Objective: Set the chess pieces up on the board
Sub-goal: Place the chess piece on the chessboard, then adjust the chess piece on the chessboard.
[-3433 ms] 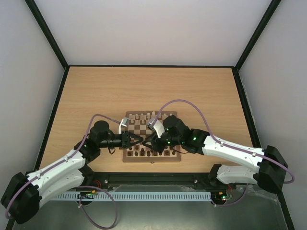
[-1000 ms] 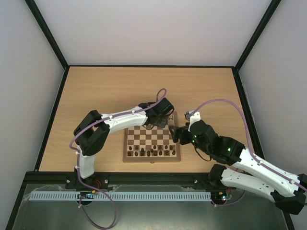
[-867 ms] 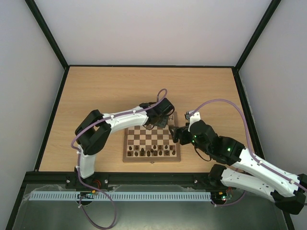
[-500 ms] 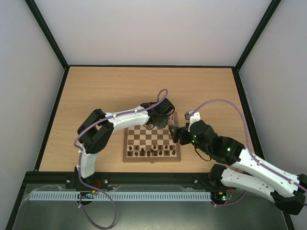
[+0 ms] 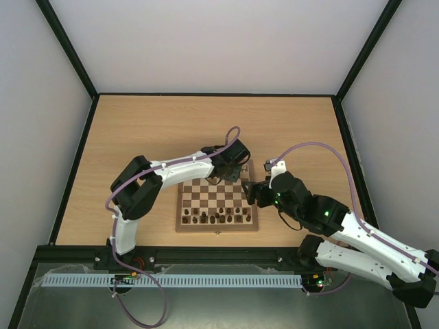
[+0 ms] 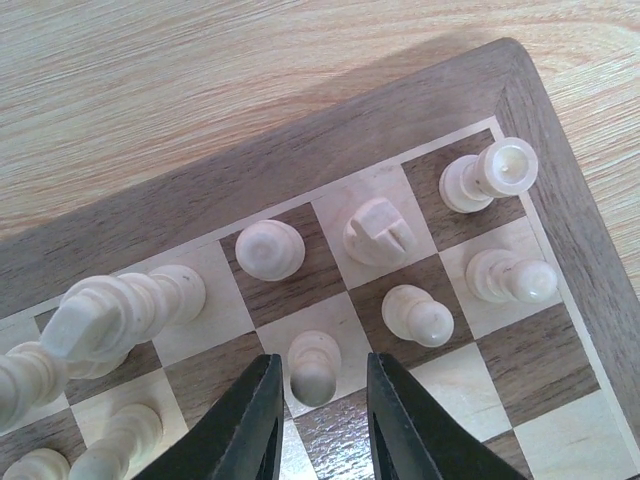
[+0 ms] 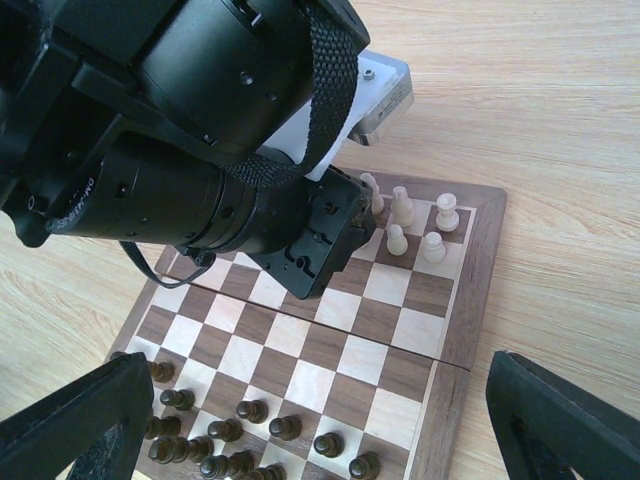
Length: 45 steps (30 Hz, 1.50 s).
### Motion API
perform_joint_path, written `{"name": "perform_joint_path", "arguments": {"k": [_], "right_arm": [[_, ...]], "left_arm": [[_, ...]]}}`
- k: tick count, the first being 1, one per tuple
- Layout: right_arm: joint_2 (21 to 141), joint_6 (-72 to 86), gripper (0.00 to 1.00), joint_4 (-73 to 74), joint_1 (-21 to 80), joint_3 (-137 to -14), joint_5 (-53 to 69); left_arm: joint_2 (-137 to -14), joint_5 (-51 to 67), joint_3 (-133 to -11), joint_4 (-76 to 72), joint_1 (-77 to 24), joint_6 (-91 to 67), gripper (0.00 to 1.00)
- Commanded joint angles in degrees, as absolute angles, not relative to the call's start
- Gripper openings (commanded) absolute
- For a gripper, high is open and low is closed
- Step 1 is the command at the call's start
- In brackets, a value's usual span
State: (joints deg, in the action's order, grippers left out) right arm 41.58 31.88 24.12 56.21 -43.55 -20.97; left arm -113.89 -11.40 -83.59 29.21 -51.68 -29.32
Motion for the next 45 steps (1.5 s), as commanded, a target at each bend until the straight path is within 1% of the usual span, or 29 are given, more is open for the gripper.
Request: {"name": "perform_joint_path", "arguments": {"k": [1,4,9,12,14,18,24,26,32,33,37,45], "right_arm": [[41.41,31.23,0.92,23.90,55.91,-43.15,-21.08],[41.55,31.20,0.92,23.93,55.89,-43.20,-20.84],[42.28,31.34,0.92,24.27,55.89,-43.54,-19.88],[44.88,31.01,0.92,24.29,55.81,-44.42,-17.36],[48.20,30.49,0.91,24.55,55.87,-45.71,-14.11],[57.06,29.44,0.83,26.65,55.89,-50.21,-5.96],[66.12,28.65,0.63,32.28,57.51,-56.74,0.77],[68.57,28.80,0.57,34.87,58.62,-58.70,0.61],[77.10,30.14,0.37,38.74,61.57,-61.93,-0.48],[78.95,30.41,0.35,38.82,61.91,-62.24,-0.44],[83.29,31.55,0.32,39.34,63.16,-62.92,-1.65],[87.44,32.33,0.26,37.59,63.76,-62.64,-1.98]], "left_arm": [[-110.30,-11.95,-83.87,29.78,-51.50,-29.37,0.27],[-106.38,-12.12,-82.71,29.78,-52.16,-30.06,0.28],[-96.28,-12.81,-78.45,29.69,-53.09,-32.20,0.31],[-87.85,-12.96,-72.42,28.23,-53.13,-34.45,0.37],[-82.02,-12.93,-67.58,26.90,-53.17,-36.06,0.44],[-70.62,-12.66,-57.09,24.17,-53.18,-39.03,0.59],[-56.01,-13.46,-48.27,24.04,-53.26,-42.04,0.76],[-53.01,-13.45,-46.82,24.38,-53.22,-42.50,0.79],[-50.11,-12.64,-44.41,23.89,-53.21,-42.37,0.80],[-50.10,-12.37,-44.12,23.70,-53.29,-42.30,0.80],[-49.85,-11.15,-43.05,22.51,-53.29,-42.11,0.81],[-48.97,-10.79,-41.64,21.46,-53.23,-41.88,0.81]]}}
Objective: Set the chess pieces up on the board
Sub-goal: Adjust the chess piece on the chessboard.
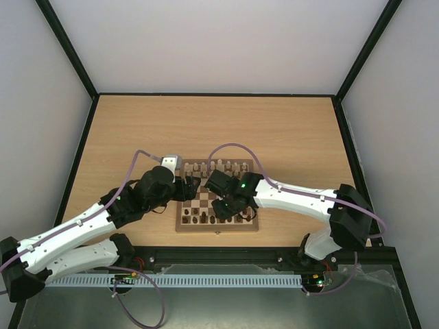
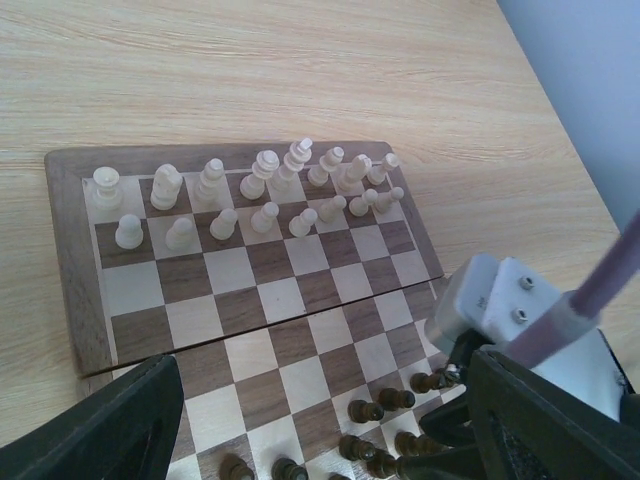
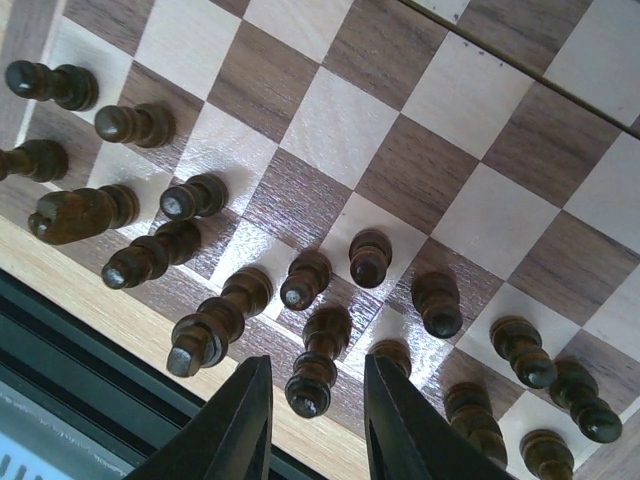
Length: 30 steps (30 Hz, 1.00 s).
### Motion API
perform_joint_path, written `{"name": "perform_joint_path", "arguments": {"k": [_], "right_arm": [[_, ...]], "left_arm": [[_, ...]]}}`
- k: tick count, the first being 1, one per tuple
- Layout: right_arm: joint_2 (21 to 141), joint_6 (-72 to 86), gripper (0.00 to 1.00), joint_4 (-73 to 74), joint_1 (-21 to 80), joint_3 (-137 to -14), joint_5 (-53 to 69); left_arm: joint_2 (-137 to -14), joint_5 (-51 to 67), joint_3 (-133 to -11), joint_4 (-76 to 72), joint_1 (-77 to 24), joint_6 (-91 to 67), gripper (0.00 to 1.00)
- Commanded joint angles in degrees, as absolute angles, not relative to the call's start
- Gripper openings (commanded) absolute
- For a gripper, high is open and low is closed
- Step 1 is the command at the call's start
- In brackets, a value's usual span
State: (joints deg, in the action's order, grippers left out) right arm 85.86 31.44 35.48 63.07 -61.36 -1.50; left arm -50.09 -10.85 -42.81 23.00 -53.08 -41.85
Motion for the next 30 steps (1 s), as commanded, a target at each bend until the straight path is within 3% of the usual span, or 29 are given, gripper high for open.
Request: {"name": "perform_joint_path", "arguments": {"k": [1,30], "right_arm": [[87.85,32.33,0.25,37.27,63.79,-62.62,-1.87],[94.13,31.42,0.21,34.87,64.64,-65.24,-3.52]], "left_arm": [[-48.90,-10.81,-41.54,21.48,-53.19,-41.85,0.81],[-49.02,-11.60,-41.63,21.71,-53.22,-40.87,0.81]]}}
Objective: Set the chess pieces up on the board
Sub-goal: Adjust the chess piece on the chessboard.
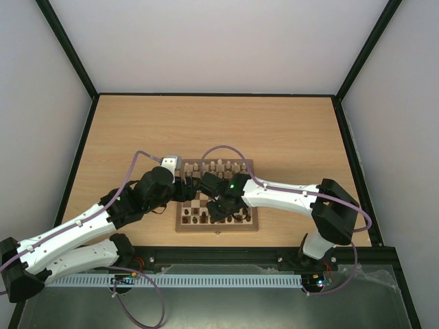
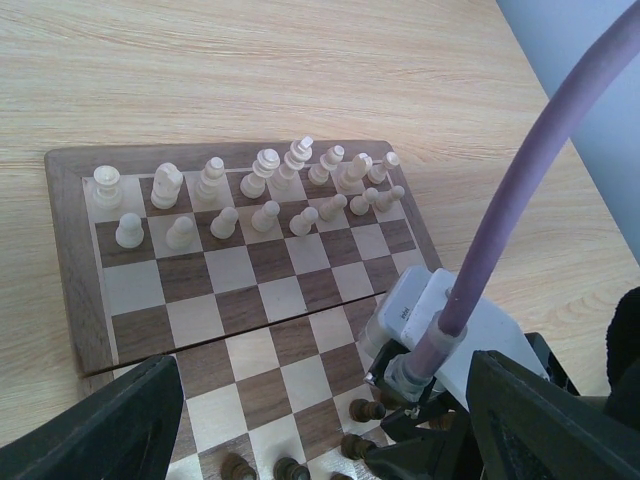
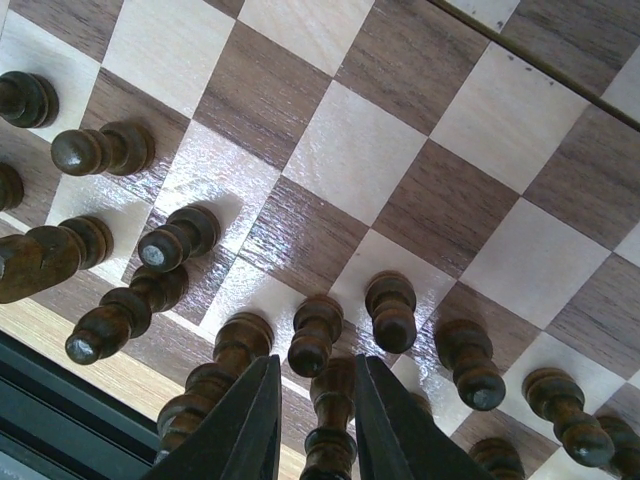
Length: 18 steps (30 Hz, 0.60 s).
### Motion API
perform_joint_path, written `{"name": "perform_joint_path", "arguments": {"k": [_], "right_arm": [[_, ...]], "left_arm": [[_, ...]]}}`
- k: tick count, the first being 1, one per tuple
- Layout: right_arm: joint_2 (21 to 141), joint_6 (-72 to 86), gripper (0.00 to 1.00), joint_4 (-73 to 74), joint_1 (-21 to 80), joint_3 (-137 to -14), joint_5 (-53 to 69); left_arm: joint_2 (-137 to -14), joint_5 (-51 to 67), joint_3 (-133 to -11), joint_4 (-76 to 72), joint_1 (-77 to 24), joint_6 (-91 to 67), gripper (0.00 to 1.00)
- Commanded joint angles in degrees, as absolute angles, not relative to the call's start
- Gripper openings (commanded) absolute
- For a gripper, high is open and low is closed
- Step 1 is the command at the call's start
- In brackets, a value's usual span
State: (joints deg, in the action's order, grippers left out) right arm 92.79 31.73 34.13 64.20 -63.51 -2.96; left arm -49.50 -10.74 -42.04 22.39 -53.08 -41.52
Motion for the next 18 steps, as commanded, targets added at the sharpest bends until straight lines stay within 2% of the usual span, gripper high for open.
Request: {"name": "perform_joint_path", "arguments": {"k": [1,8,18], "right_arm": [[94.26,31.38,0.21,34.87,64.68,-65.24,-3.52],[95.58,30.90,0.17,34.18,64.62,-65.45,-2.95],[96.36,30.71,0.17,34.15,64.61,-65.21,-3.73]], "left_arm": [[-49.04,-11.60,-41.65,21.75,-53.20,-40.79,0.81],[-49.02,-11.83,-41.72,21.88,-53.18,-40.77,0.81],[-49.22,-12.13,-41.72,21.91,-53.18,-40.45,0.81]]}}
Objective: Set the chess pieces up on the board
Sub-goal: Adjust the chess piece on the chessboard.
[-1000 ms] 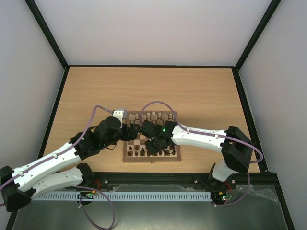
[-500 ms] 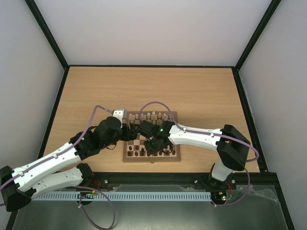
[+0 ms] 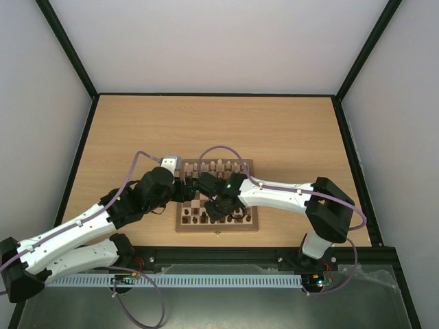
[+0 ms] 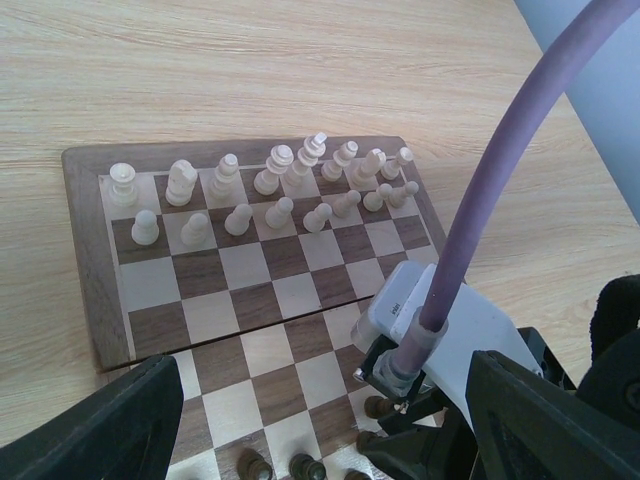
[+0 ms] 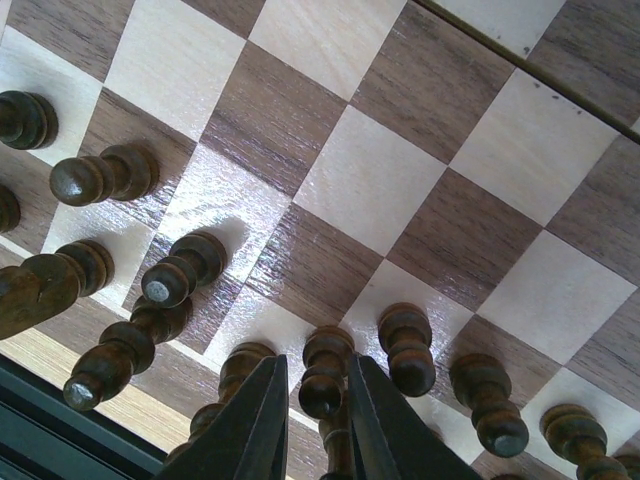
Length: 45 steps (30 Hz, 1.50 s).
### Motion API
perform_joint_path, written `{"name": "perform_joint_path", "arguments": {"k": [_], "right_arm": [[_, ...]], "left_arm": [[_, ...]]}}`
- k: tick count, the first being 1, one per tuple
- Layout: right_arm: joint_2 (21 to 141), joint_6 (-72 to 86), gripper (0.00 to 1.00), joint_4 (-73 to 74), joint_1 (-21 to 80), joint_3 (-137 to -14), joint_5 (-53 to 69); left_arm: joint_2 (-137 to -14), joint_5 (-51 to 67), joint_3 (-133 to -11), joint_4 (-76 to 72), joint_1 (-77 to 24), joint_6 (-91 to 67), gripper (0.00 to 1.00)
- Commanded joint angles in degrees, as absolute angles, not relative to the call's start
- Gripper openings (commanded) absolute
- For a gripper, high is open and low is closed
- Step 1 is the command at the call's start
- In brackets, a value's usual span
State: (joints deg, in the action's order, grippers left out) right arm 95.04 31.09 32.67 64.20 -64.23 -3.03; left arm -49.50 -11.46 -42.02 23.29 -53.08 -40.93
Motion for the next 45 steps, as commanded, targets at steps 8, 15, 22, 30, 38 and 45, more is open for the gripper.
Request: {"name": "perform_joint_path", "arguments": {"k": [8,15,22,30,38,45], "right_arm": [[97.43,30.42,0.16,34.12,64.66,-65.28,-4.41],[98.14,30.08,0.12,33.84,64.64,-65.78,-4.33],[98.54,29.64,0.10,33.36,64.63,-66.32,-4.30],[99.70,29.20,0.09,32.62,64.65,-67.32,-4.61],[101.15,28.75,0.08,32.49,64.63,-69.04,-4.90],[102.30,28.28,0.07,32.37,64.65,-70.36,-4.92]], "left_arm": [[-49.43,-12.12,-41.87,21.83,-53.21,-40.39,0.81],[-49.66,-12.26,-42.05,21.80,-53.09,-40.17,0.81],[-49.72,-12.30,-42.04,21.95,-52.96,-40.04,0.81],[-49.67,-12.22,-41.95,21.93,-52.60,-39.81,0.81],[-49.66,-12.13,-42.09,22.03,-52.23,-39.48,0.81],[-49.57,-11.80,-42.05,22.06,-51.90,-39.29,0.81]]}}
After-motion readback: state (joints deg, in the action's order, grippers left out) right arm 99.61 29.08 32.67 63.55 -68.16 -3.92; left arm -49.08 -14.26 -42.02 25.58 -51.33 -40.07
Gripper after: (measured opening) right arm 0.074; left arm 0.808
